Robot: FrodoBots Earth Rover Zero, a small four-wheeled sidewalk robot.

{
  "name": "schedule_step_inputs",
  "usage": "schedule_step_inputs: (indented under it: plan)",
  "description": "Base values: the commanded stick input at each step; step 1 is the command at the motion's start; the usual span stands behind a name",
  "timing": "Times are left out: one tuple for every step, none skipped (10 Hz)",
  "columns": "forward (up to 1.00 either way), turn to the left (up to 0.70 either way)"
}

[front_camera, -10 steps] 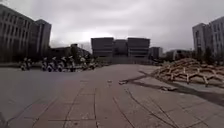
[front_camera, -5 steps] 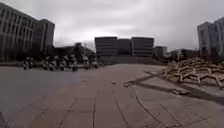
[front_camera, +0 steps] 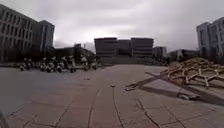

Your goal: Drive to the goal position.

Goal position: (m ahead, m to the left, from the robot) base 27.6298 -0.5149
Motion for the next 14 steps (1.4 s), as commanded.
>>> schedule_step_inputs:
  plan:
    - [0.70, 0.00]
    - [0.70, 0.00]
    - [0.70, 0.00]
    - [0.70, 0.00]
    - [0.70, 0.00]
    - [0.70, 0.00]
    - [0.70, 0.00]
    - [0.70, 0.00]
    - [0.70, 0.00]
    - [0.70, 0.00]
    - [0.70, 0.00]
    - [0.70, 0.00]
    - [0.70, 0.00]
    - [0.70, 0.00]
